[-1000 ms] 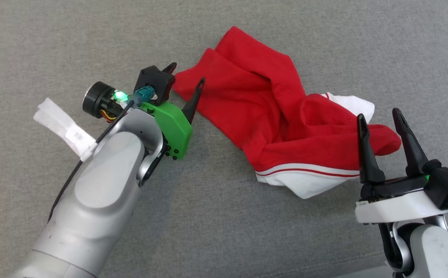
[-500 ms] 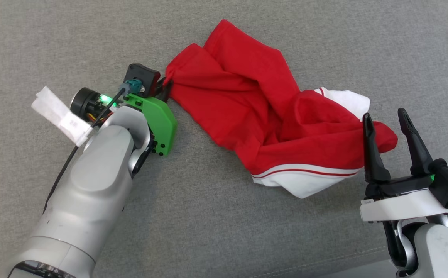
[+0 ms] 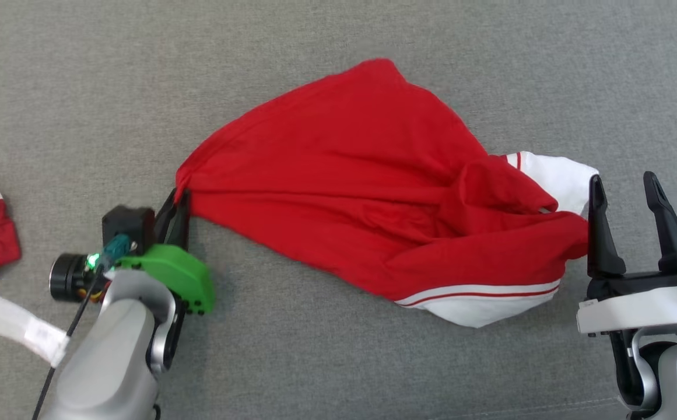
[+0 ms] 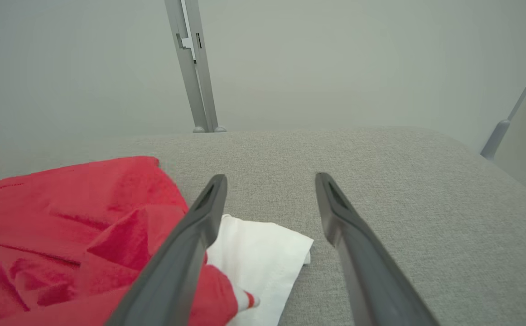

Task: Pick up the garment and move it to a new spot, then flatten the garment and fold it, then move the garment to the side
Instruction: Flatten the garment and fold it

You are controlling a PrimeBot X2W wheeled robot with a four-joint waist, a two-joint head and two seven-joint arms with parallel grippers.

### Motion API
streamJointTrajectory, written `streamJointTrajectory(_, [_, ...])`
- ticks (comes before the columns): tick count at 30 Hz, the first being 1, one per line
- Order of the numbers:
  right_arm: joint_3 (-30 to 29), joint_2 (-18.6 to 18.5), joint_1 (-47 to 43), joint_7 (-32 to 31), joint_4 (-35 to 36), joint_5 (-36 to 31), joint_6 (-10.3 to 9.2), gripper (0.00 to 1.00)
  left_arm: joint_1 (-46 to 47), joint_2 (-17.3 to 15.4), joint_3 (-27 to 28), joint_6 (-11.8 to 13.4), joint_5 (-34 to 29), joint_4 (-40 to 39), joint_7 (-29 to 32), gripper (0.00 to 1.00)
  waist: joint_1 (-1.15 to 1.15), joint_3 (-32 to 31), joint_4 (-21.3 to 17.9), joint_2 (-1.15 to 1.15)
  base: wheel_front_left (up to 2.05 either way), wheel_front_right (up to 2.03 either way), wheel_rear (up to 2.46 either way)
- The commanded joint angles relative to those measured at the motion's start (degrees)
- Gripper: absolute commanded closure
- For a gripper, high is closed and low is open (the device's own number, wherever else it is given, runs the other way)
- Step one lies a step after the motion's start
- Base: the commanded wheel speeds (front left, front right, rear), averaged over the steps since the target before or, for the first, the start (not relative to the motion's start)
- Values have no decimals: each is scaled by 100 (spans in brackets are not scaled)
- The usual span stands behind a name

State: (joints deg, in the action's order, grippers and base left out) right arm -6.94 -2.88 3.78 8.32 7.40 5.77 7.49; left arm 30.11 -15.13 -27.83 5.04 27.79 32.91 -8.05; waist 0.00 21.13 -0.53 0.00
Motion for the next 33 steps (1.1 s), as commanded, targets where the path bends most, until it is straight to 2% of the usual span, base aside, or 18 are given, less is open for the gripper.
streamJointTrajectory(1, [-42,-6,-49,-33,25,-57,0,0,-274,-118,75,141,35,-204,32,100,0,-165,201,0,0,0,0])
streamJointTrajectory(6, [-132,-7,-124,-148,22,-111,0,0,-1233,-318,323,638,285,-1206,210,100,0,-333,388,0,0,0,0])
streamJointTrajectory(11, [-100,-7,-179,-230,48,-163,0,0,-1840,-409,397,908,401,-1897,413,100,0,-508,475,0,0,0,0])
streamJointTrajectory(13, [-65,-6,-213,-250,72,-202,0,0,-2022,-387,414,958,458,-2118,375,23,0,-586,485,0,0,0,0])
streamJointTrajectory(14, [-54,-7,-228,-271,88,-200,0,0,-2091,-399,415,988,425,-2234,294,0,0,-623,486,0,0,0,0])
streamJointTrajectory(23, [177,-7,-375,-411,276,-293,0,0,-2114,-533,627,1113,40,-2865,-541,0,0,-947,465,0,0,0,0])
streamJointTrajectory(33, [345,-9,-613,-518,285,-214,0,0,-2255,-742,679,1155,-75,-3158,-525,0,0,-1207,372,0,0,0,0])
